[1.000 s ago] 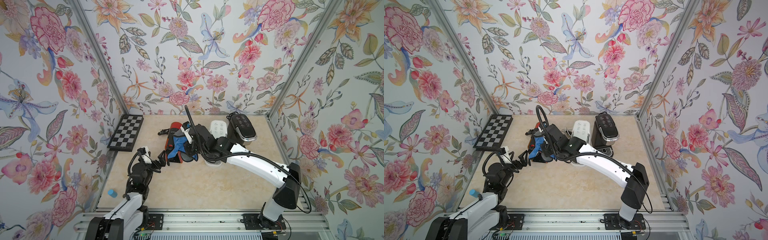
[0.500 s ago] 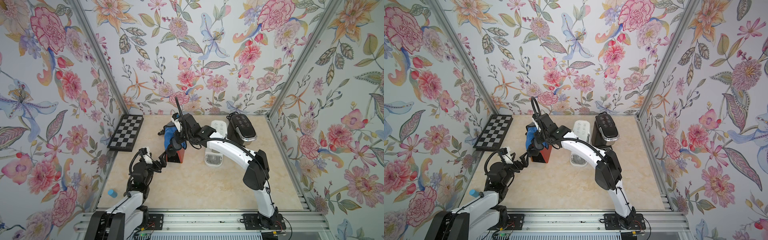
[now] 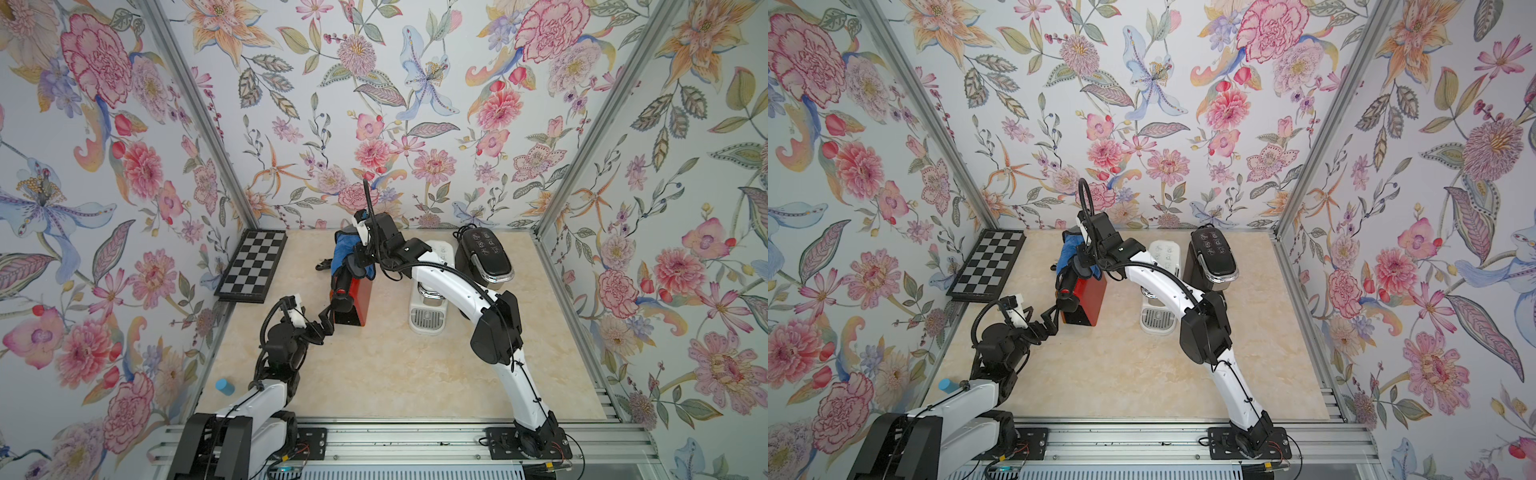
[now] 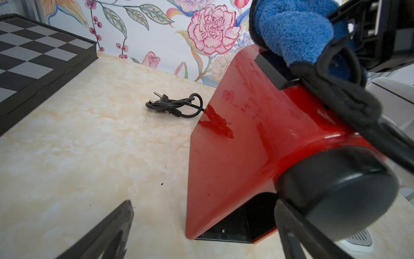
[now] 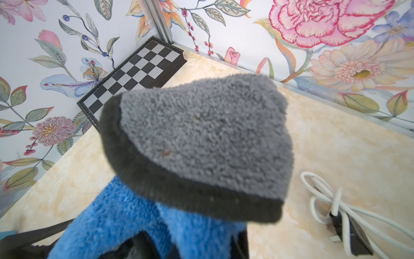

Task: Wipe the surface of a coffee machine
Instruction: Wipe the dirt from the surface of the coffee machine.

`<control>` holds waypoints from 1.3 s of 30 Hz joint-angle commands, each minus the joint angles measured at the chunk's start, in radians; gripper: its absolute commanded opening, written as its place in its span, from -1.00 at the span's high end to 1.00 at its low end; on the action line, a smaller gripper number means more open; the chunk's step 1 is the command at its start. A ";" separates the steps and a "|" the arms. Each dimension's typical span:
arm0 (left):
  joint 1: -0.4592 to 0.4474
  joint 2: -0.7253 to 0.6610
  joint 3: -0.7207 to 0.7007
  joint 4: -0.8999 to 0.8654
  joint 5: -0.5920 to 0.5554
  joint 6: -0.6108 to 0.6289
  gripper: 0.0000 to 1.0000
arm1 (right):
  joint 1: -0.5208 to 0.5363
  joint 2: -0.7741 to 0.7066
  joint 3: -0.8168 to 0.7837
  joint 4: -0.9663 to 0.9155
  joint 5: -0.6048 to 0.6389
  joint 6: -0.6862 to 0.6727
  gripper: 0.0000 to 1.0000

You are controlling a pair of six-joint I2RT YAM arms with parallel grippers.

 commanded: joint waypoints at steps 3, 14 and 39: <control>-0.010 0.021 0.024 0.032 0.034 -0.005 -0.98 | -0.004 0.081 0.007 -0.040 0.007 0.045 0.89; -0.010 0.090 0.080 0.016 0.064 0.000 -0.98 | -0.009 0.067 -0.030 -0.042 -0.031 0.057 0.89; -0.010 0.362 0.175 0.017 0.217 -0.010 -0.77 | 0.003 -0.015 -0.055 -0.042 -0.068 0.032 0.83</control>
